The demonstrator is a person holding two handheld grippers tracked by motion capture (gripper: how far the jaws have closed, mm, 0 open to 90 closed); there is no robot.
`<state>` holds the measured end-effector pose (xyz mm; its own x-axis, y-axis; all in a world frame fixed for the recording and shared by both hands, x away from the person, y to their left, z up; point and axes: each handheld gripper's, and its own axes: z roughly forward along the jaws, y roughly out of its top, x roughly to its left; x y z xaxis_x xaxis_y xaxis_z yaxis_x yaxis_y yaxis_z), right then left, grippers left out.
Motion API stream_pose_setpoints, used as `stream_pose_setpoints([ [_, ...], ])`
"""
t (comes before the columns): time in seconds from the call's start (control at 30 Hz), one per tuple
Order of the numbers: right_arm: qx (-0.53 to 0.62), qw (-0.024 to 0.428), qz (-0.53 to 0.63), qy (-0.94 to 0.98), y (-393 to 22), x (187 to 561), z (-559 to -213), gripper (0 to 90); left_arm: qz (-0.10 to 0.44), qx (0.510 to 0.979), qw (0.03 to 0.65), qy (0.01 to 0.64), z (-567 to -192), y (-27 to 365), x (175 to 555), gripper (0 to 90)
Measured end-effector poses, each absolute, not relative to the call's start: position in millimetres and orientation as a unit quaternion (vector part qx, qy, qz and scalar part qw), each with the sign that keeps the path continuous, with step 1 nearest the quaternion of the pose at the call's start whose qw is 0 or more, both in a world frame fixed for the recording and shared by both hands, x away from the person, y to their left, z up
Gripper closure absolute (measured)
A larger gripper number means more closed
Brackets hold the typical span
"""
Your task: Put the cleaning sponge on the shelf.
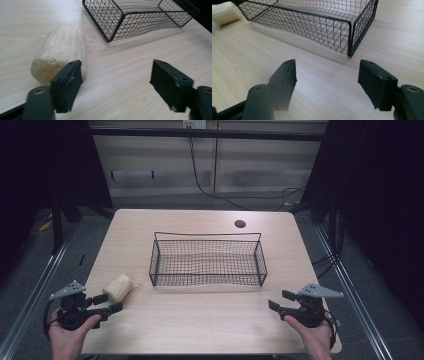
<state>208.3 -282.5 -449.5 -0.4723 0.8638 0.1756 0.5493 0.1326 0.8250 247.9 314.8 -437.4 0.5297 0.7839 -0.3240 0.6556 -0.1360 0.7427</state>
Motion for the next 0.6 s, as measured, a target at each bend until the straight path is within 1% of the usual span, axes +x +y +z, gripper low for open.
stream_pose_setpoints([
  [0.07, 0.481, 0.174, 0.453, 0.73, -281, 207, -447, 31.1, 0.071, 0.75, 0.449, 0.48, -437, 313, 248, 30.1],
  [0.13, 0.481, 0.172, 0.452, 0.731, -280, 206, -448, 29.1, 0.064, 0.752, 0.453, 0.474, -437, 312, 248, 28.9],
  [0.2, 0.478, 0.157, 0.457, 0.734, -278, 207, -449, 28.5, 0.054, 0.747, 0.464, 0.472, -436, 311, 248, 28.9],
  [0.23, 0.477, 0.15, 0.461, 0.734, -277, 207, -449, 28.4, 0.053, 0.749, 0.466, 0.469, -435, 311, 247, 31.2],
  [0.3, 0.473, 0.142, 0.462, 0.737, -274, 207, -450, 27.7, 0.052, 0.751, 0.466, 0.464, -432, 309, 246, 41.8],
  [0.33, 0.47, 0.138, 0.46, 0.741, -271, 208, -450, 27.3, 0.049, 0.752, 0.463, 0.466, -431, 309, 246, 44.9],
  [0.4, 0.469, 0.135, 0.461, 0.741, -269, 208, -450, 24.8, 0.033, 0.75, 0.468, 0.466, -428, 309, 247, 43.9],
  [0.47, 0.468, 0.132, 0.46, 0.743, -267, 207, -450, 24.7, 0.028, 0.752, 0.463, 0.467, -424, 309, 247, 43.9],
  [0.53, 0.468, 0.126, 0.46, 0.744, -266, 207, -450, 25.1, 0.018, 0.758, 0.46, 0.462, -420, 307, 249, 39.8],
  [0.6, 0.466, 0.124, 0.461, 0.745, -266, 207, -450, 25.2, 0.025, 0.768, 0.447, 0.458, -416, 305, 251, 37.5],
])
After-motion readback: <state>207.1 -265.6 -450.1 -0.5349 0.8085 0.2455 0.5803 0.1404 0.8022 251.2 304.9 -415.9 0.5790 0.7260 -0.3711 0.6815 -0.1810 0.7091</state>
